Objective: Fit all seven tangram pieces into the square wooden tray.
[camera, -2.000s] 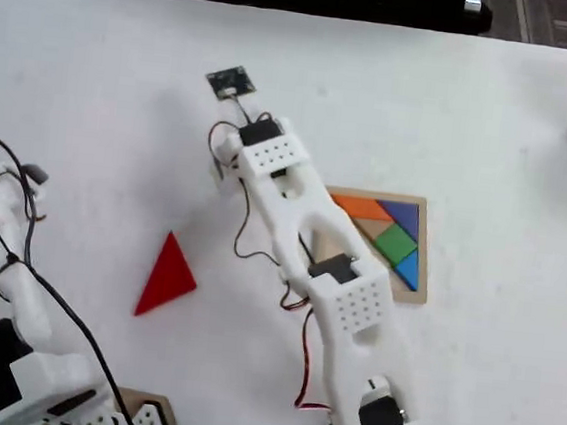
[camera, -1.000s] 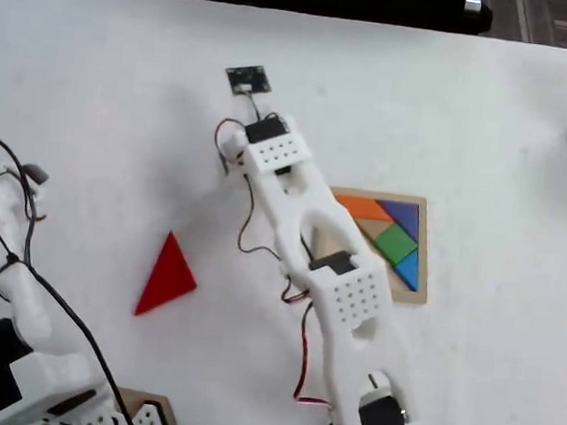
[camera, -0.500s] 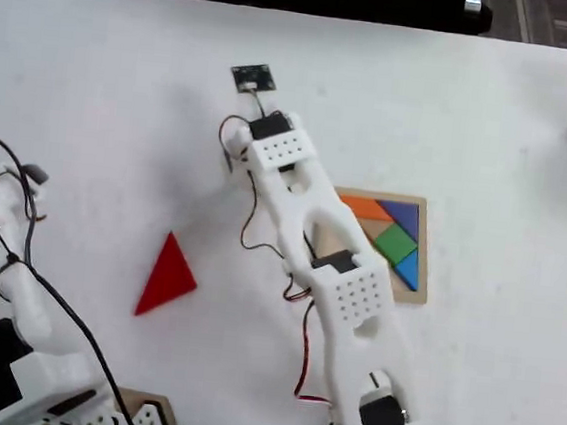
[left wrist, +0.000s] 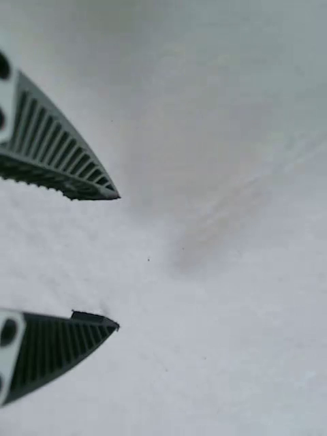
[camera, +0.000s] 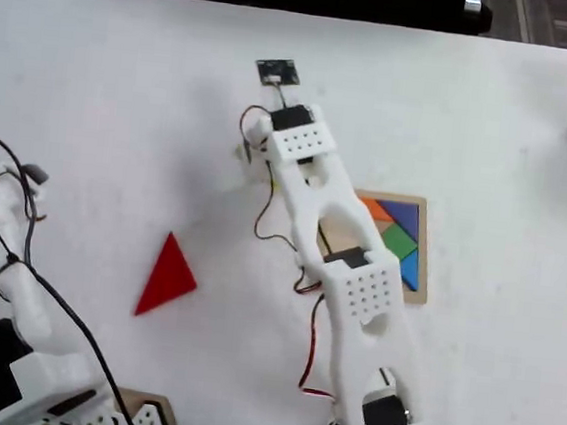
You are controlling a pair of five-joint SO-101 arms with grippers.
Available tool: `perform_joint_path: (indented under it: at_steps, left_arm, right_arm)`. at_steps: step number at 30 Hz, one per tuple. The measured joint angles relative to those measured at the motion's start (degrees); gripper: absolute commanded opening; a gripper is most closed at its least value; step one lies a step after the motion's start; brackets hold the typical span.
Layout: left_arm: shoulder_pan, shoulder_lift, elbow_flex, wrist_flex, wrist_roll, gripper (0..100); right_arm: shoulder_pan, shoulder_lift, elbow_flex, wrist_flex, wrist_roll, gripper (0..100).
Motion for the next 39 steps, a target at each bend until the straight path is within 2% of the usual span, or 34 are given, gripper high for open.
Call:
perform_joint_path:
  at_steps: [6,8,13,23,25,28,31,35,39]
  left_arm:
    - [0.00,0.00,0.00,0.00,0.00,27]
    - [0.00,0.00,0.00,0.00,0.00,27]
    - [0.00,0.00,0.00,0.00,0.00,27]
    - [0.09,0.00,0.00,0.00,0.00,27]
    - [0.09,0.00,0.00,0.00,0.00,27]
    - [0.09,0.00,0.00,0.00,0.00,27]
    - [0.09,0.00,0.00,0.00,0.00,27]
    - [0.09,0.00,0.00,0.00,0.00,27]
    - [0.09,0.00,0.00,0.00,0.00,27]
  right_arm:
    - [-0.97,0.00,-4.66,2.46,-0.09,23.5]
    - [-2.20,0.00,-5.80,2.55,-0.09,25.4]
    - [-4.48,1.41,-9.23,-0.53,-3.16,17.6]
    - [-5.01,6.86,-14.95,-0.53,-4.22,16.4]
    - [-5.01,6.86,-14.95,0.00,-4.22,12.8]
    - [-4.04,6.86,-14.95,0.18,-4.22,1.9]
    - [-1.41,6.86,-14.95,0.18,-4.22,3.3]
    - [1.93,7.74,-15.03,2.73,-0.18,1.9]
    - [1.76,8.53,-15.47,5.19,3.16,1.8]
